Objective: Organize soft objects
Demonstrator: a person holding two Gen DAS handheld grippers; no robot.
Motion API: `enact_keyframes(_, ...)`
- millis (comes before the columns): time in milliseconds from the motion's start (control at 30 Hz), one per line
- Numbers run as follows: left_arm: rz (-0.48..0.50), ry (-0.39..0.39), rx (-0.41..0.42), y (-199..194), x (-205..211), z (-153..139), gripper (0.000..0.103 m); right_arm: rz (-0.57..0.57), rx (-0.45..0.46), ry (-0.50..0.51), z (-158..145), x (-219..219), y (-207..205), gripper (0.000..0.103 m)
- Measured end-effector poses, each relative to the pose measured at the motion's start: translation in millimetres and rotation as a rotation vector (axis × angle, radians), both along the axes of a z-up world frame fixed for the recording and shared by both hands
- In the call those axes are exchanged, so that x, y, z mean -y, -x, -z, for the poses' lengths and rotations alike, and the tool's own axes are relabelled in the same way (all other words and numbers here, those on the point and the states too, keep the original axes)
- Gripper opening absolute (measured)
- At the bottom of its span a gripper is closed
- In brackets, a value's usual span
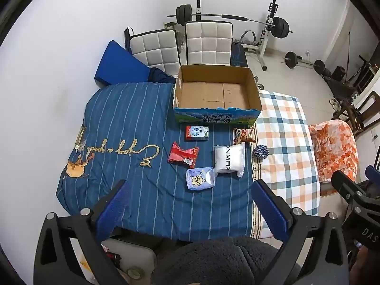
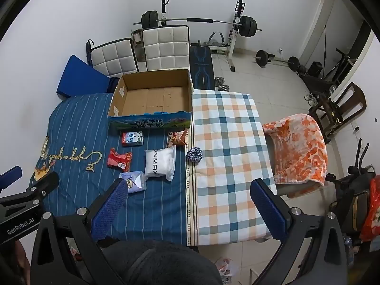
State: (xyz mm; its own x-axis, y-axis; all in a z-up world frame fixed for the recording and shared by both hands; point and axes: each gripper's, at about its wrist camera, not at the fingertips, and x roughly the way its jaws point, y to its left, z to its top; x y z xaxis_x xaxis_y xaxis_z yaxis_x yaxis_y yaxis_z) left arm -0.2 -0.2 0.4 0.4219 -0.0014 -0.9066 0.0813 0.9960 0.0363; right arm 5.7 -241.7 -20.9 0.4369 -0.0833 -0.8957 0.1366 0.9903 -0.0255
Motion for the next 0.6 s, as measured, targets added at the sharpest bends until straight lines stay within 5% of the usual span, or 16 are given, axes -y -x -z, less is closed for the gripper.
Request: enact_keyframes(600,-0.011,-0.001,0.017,-1.2,-1.9,-4.7,0.103,0.004,0.022,-0.008,-10.2,7.0,4.5,0.103)
